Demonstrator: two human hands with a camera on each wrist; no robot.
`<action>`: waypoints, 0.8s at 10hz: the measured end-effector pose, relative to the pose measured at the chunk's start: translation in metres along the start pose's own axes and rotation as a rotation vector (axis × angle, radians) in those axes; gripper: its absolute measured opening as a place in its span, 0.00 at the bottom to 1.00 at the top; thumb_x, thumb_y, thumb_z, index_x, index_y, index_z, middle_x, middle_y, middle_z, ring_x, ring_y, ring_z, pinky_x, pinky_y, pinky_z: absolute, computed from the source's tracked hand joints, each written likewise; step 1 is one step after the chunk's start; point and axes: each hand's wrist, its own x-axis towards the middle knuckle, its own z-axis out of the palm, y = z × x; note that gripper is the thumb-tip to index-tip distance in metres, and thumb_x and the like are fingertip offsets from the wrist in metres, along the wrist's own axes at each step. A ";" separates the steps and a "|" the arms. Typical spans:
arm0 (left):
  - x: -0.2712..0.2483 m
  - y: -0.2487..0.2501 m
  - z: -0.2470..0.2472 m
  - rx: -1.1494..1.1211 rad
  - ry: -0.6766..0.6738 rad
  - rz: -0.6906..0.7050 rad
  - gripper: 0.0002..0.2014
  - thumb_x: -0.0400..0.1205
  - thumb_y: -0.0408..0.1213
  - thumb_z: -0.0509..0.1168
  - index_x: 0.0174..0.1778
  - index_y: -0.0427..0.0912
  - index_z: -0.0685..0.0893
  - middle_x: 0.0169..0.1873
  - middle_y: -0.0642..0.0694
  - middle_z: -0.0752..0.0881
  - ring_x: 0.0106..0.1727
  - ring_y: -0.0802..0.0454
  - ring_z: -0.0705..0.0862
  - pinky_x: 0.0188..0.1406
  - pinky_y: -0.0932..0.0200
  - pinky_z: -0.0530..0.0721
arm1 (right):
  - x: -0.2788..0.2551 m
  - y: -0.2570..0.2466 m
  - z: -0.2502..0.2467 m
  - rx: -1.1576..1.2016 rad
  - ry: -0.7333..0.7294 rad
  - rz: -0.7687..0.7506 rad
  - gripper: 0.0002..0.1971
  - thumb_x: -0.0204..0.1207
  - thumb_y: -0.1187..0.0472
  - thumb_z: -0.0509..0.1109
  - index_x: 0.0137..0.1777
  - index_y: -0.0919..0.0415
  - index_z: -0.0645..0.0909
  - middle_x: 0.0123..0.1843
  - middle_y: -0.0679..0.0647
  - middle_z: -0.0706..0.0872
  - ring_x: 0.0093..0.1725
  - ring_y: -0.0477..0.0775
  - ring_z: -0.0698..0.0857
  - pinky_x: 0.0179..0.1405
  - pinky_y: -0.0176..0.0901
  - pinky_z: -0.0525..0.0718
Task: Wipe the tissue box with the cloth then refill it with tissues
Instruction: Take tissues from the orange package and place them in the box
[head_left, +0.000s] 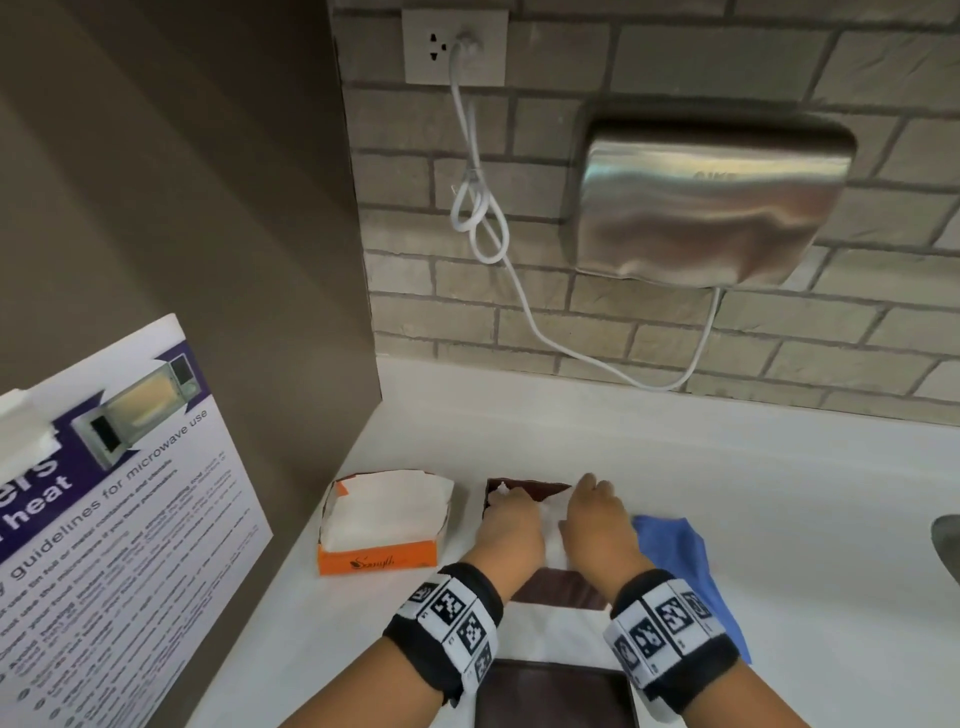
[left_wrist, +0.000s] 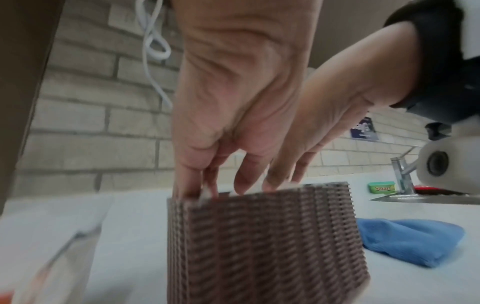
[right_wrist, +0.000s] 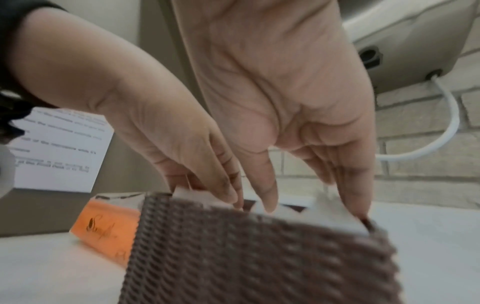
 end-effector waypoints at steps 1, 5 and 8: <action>-0.015 0.012 -0.014 0.264 -0.047 0.065 0.15 0.84 0.29 0.58 0.67 0.30 0.75 0.65 0.34 0.77 0.65 0.35 0.76 0.65 0.49 0.75 | 0.007 0.014 0.010 0.051 0.164 -0.078 0.23 0.79 0.65 0.63 0.73 0.63 0.65 0.62 0.60 0.76 0.58 0.59 0.80 0.49 0.43 0.78; -0.031 -0.016 -0.027 -0.262 0.050 0.152 0.15 0.84 0.33 0.57 0.65 0.36 0.80 0.60 0.36 0.83 0.62 0.42 0.81 0.63 0.52 0.79 | 0.009 0.011 0.014 0.015 -0.149 -0.211 0.27 0.80 0.52 0.64 0.79 0.51 0.65 0.73 0.60 0.72 0.70 0.59 0.77 0.65 0.43 0.76; -0.025 -0.127 -0.089 -0.440 0.366 -0.090 0.12 0.84 0.32 0.59 0.55 0.44 0.88 0.53 0.49 0.89 0.54 0.53 0.85 0.53 0.63 0.80 | 0.013 -0.084 -0.017 0.348 0.104 -0.487 0.16 0.80 0.55 0.63 0.67 0.52 0.79 0.58 0.59 0.81 0.57 0.60 0.83 0.54 0.44 0.80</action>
